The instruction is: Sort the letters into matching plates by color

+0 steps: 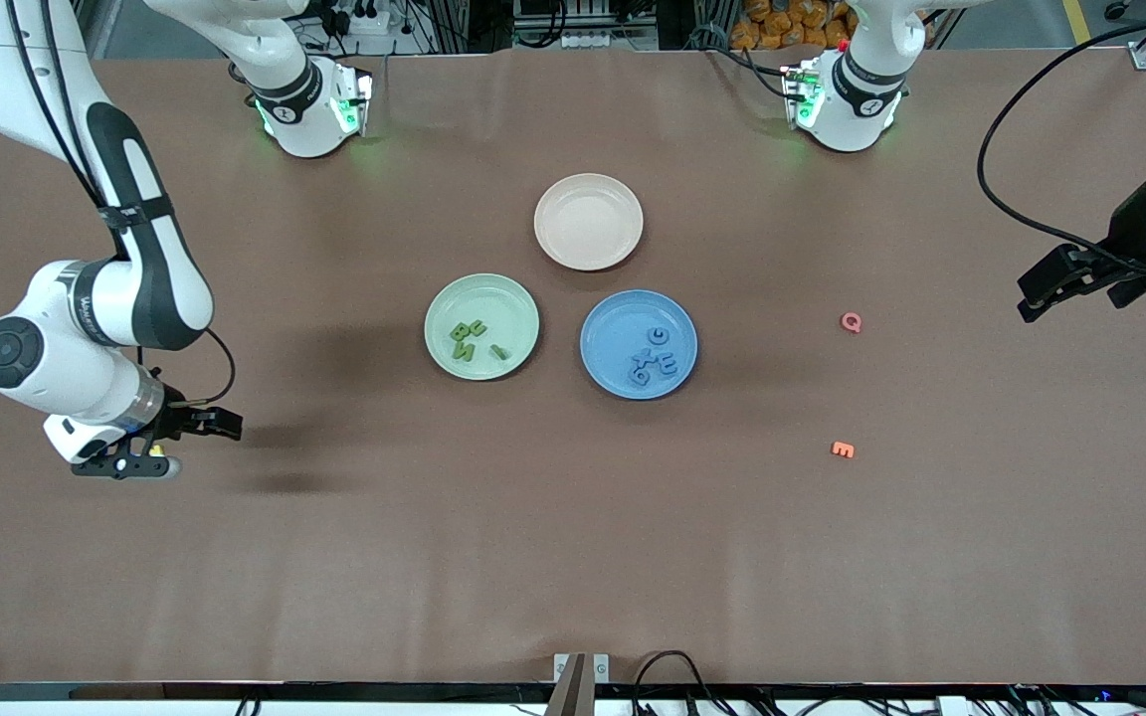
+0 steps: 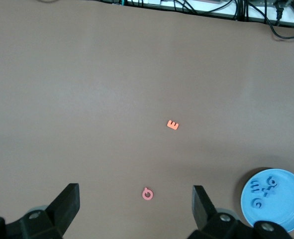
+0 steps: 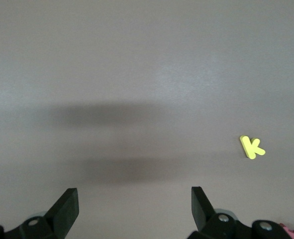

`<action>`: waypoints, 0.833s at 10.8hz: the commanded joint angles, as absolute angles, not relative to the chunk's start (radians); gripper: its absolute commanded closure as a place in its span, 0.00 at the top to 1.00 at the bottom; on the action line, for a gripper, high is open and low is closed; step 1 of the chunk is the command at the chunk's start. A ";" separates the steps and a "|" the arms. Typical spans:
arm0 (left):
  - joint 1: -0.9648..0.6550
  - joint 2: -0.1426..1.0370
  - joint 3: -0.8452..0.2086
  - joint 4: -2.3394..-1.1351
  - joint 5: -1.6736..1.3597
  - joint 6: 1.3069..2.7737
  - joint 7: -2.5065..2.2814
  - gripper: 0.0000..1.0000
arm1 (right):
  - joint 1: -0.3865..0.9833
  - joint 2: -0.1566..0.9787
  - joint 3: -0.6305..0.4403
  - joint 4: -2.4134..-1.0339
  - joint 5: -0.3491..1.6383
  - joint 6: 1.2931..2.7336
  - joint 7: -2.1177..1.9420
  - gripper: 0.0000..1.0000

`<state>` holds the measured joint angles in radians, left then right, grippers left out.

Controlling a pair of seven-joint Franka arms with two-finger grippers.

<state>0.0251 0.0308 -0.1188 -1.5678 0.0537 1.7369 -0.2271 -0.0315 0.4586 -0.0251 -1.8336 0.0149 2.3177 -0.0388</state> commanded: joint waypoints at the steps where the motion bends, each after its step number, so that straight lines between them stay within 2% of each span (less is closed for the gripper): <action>1: 0.028 0.044 -0.120 -1.537 0.078 1.710 -0.170 1.00 | -0.066 0.460 -0.015 -1.816 0.002 2.295 -0.041 1.00; 3: 0.023 0.049 -0.120 -1.536 0.095 1.710 -0.115 1.00 | -0.055 0.445 -0.058 -1.796 0.002 2.258 -0.040 1.00; 5: 0.021 0.052 -0.120 -1.536 0.094 1.710 -0.118 1.00 | -0.038 0.433 -0.083 -1.685 0.000 2.080 -0.034 1.00; 6: 0.023 0.052 -0.121 -1.536 0.083 1.710 -0.118 1.00 | -0.035 0.407 -0.093 -1.646 0.000 2.018 -0.031 1.00; 9: 0.023 0.052 -0.121 -1.534 0.081 1.709 -0.118 1.00 | -0.035 0.286 -0.113 -1.648 0.000 1.953 -0.028 1.00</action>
